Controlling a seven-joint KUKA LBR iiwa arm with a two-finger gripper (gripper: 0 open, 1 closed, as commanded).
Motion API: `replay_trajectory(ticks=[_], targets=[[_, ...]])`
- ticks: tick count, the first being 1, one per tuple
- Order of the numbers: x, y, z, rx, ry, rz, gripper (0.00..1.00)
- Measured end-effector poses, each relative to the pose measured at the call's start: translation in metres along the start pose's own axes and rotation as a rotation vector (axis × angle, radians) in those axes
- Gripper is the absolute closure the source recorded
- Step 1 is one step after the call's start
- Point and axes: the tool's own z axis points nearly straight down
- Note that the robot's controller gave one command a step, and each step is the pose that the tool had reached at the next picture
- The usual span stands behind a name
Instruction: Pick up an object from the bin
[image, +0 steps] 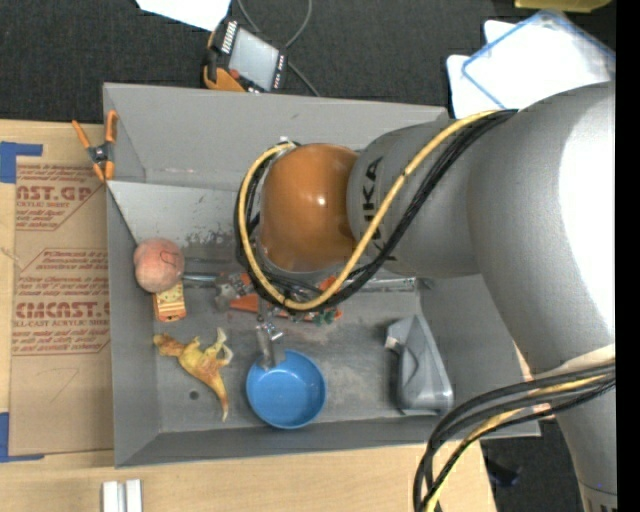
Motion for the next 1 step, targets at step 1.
replay_trajectory(ticks=[1], targets=[[0.0614, 0.0367, 0.0337, -0.006, 0.009, -0.044, 1.00]])
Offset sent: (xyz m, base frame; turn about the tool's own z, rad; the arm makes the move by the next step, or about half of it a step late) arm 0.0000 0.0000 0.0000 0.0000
